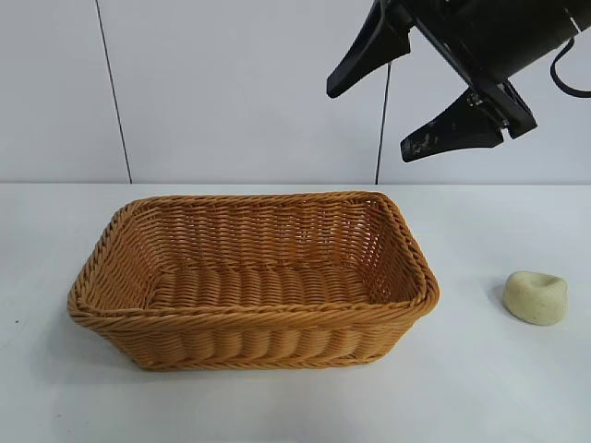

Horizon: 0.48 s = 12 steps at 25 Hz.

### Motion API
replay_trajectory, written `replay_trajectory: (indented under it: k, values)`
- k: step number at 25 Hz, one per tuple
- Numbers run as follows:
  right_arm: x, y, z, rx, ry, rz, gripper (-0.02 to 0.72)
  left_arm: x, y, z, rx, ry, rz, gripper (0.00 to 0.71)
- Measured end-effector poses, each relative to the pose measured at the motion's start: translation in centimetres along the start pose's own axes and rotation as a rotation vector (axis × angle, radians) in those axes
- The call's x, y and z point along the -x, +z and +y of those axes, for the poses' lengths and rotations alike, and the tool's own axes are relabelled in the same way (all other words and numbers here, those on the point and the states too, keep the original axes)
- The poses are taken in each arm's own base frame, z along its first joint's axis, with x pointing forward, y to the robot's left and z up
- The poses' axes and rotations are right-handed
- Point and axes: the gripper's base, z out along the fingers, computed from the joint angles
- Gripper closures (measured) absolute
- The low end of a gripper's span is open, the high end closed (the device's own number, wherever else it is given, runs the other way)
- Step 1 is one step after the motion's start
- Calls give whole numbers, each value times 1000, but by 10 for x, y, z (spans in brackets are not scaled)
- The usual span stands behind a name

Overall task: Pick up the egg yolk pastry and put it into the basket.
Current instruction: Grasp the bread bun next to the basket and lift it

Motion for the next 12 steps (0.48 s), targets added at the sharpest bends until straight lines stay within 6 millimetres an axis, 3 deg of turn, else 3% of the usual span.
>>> replay_trajectory:
  k: [4,12]
  values:
    - [0,0,0,0,0,0,59,-24,-4,2,-6,1,-91,18]
    - [0,0,0,0,0,0,59,-47,-30,2,-23,22,-311,18]
